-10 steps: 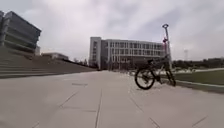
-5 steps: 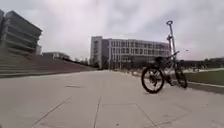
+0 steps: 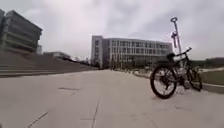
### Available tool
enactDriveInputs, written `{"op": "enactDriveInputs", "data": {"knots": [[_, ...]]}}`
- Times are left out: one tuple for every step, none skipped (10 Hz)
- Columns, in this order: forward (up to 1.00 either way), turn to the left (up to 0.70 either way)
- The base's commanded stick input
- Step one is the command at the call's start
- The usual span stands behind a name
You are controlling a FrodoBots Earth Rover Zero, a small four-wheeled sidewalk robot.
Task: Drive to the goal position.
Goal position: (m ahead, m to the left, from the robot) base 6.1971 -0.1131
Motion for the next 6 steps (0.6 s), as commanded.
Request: {"op": "enactDriveInputs", "data": {"knots": [[1.0,0.0],[1.0,0.0],[1.0,0.0],[1.0,0.0],[1.0,0.0],[1.0,0.0]]}}
